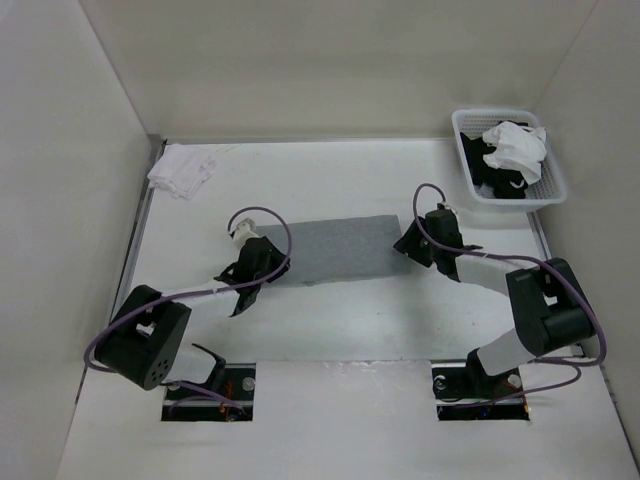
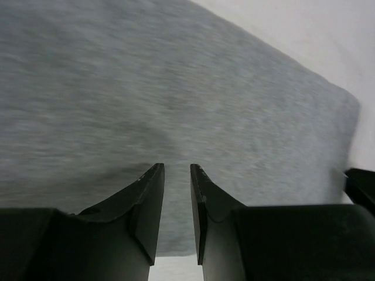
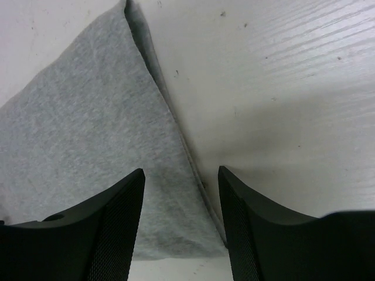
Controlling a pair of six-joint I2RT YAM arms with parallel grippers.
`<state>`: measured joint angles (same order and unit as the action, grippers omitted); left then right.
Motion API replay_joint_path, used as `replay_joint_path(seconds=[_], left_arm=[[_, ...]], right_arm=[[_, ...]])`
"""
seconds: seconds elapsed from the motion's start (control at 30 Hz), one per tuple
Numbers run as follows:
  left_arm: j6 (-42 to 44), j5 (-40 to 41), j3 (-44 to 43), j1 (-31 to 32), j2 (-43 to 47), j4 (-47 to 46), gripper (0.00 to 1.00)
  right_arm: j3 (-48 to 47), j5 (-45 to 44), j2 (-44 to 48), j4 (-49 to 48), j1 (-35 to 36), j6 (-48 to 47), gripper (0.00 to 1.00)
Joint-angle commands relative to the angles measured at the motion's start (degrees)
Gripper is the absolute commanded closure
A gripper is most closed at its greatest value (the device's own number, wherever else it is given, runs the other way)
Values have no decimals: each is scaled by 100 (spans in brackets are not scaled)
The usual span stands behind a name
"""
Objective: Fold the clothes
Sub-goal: Fold the tank top
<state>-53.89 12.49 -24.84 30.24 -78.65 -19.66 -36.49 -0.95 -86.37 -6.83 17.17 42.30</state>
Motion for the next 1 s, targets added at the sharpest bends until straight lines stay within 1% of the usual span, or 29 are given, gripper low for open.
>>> replay_joint_path(seconds=[0.0, 0.07, 0.13, 0.23, 0.4, 0.53, 0.7, 0.77, 0.8, 0.83, 0.97], left_arm=[[246, 87, 426, -495, 385, -381, 77], [422, -27, 637, -830, 552, -346, 77], [589, -159, 761, -1181, 597, -267, 77], [555, -387, 744, -1525, 570, -214, 77], [406, -396, 647, -1605, 702, -99, 74], [388, -449, 665, -1394, 1062, -178, 73], [379, -537, 621, -1429, 1352, -117, 73], [353, -607, 568, -1429, 1466, -99, 73], [344, -634, 551, -1411, 1528, -91, 73], [335, -643, 533, -1394, 1598, -73, 73], [326, -590, 463, -1262, 1818, 67, 73]], right_arm=[[-174, 270, -178, -257, 10, 111, 43], [-113, 367, -231, -327, 28, 234, 45], [-8, 516, -258, -476, 54, 392, 45], [151, 745, -354, -749, 89, 638, 47], [318, 974, -643, -1197, 194, 1016, 49], [335, 1246, -961, -1522, 238, 1148, 52], [397, 1290, -1031, -1602, 239, 1192, 52], [388, 1422, -1101, -1620, 239, 1201, 54], [371, 1474, -1154, -1646, 247, 1201, 57], [362, 1510, -1206, -1681, 247, 1201, 62], [502, 1458, -1129, -1935, 230, 1289, 84]])
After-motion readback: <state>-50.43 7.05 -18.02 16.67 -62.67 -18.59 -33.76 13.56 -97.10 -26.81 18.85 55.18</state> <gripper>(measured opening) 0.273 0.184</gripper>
